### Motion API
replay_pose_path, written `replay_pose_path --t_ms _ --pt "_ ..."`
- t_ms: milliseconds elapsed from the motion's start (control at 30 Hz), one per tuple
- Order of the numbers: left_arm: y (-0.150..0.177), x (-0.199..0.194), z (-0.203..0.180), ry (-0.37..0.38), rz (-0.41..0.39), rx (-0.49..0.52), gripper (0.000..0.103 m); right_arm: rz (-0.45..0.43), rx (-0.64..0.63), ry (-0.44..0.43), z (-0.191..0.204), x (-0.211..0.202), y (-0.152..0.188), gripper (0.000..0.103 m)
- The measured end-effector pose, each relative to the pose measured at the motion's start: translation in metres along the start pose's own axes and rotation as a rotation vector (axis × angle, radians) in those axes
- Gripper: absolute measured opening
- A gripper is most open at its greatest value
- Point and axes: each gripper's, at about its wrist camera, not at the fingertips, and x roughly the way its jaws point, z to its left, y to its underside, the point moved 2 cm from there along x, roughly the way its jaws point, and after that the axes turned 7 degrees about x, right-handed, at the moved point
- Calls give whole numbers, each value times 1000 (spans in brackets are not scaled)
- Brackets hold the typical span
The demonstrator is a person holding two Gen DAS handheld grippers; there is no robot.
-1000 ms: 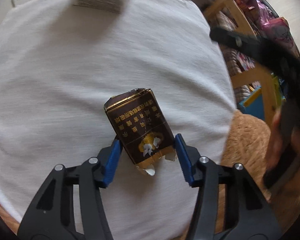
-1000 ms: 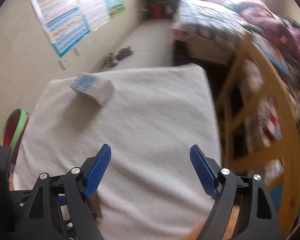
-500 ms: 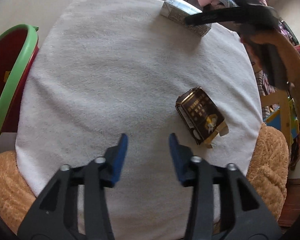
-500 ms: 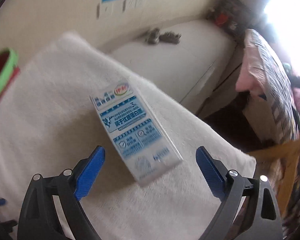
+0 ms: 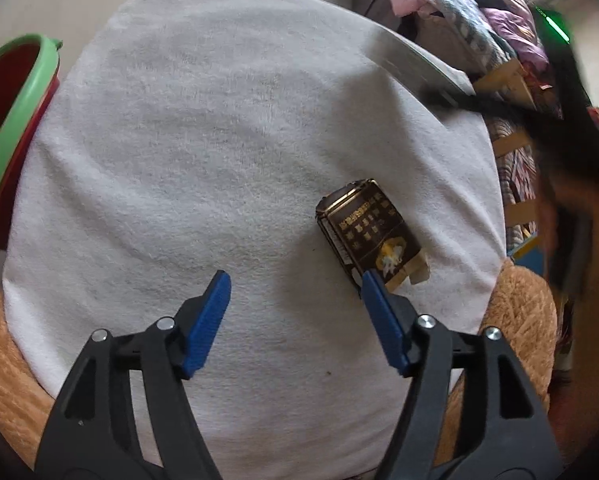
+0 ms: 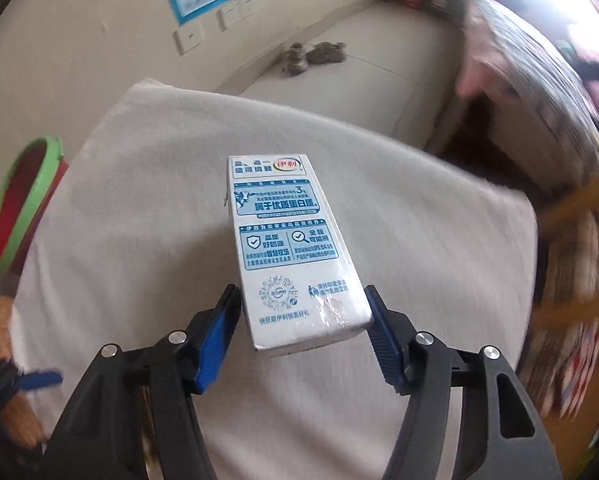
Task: Collect trash
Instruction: 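Grasp the brown-gold box wrapper with the left gripper while the right grasps the white milk carton, then carry the brown wrapper with the left gripper to the bucket while the right carries the milk carton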
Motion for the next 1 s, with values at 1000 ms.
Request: replay_pose_path --t_ms 1000 --pt "-23 43 -67 -78 41 150 64 -87 228 37 -25 -37 92 60"
